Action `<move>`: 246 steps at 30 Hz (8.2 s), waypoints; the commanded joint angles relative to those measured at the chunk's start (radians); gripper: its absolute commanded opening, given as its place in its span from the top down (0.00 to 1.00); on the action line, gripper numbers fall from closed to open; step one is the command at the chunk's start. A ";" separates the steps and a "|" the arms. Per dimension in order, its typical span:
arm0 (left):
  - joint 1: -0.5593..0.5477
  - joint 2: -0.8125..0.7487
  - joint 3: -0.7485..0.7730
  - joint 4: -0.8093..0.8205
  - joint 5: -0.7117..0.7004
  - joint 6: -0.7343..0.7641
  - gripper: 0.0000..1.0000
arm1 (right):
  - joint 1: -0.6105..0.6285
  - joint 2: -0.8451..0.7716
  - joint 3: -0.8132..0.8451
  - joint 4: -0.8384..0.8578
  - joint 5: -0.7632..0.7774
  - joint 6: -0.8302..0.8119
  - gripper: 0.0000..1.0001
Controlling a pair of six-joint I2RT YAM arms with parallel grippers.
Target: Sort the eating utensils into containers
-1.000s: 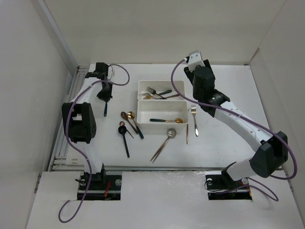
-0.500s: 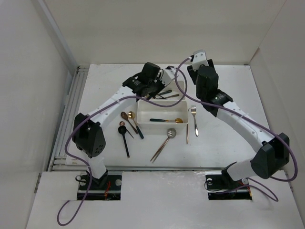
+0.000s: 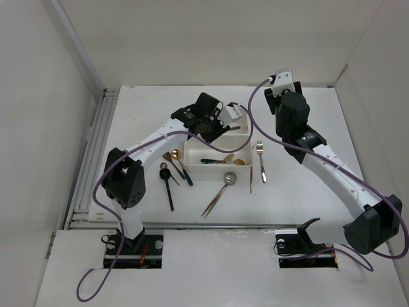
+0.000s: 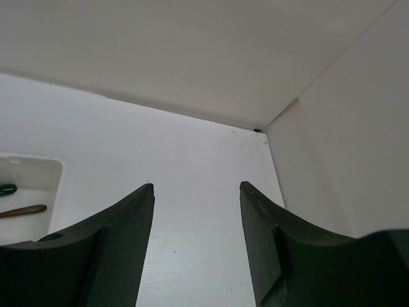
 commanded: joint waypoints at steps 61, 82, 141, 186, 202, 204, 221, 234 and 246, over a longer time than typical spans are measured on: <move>0.481 -0.066 -0.483 -0.272 -0.098 -0.795 1.00 | 0.186 -0.128 -0.030 -0.206 0.175 0.178 0.37; -0.028 -0.125 -0.076 0.019 -0.182 0.034 1.00 | 0.186 -0.124 -0.052 -0.088 0.148 0.179 0.37; -0.427 0.029 -0.476 0.093 -0.063 -0.314 0.85 | 0.226 -0.575 -0.145 -0.464 0.157 0.486 0.36; -0.508 -0.129 -0.462 0.231 -0.864 0.032 1.00 | 0.226 -0.613 -0.082 -0.470 0.215 0.466 0.36; -0.508 -0.167 -0.311 0.175 -0.719 0.042 1.00 | 0.226 -0.633 -0.073 -0.488 0.225 0.515 0.36; -0.499 -0.167 -0.284 0.108 -0.648 -0.003 1.00 | 0.226 -0.633 -0.073 -0.488 0.225 0.515 0.36; -0.376 -0.132 -0.126 0.054 -0.393 -0.070 1.00 | 0.226 -0.573 -0.092 -0.435 0.134 0.515 0.36; -0.367 -0.141 -0.224 0.064 -0.282 -0.037 1.00 | 0.226 -0.593 -0.101 -0.454 0.166 0.515 0.36; -0.367 -0.034 -0.338 -0.010 -0.031 -0.033 0.61 | 0.226 -0.593 -0.110 -0.464 0.166 0.505 0.36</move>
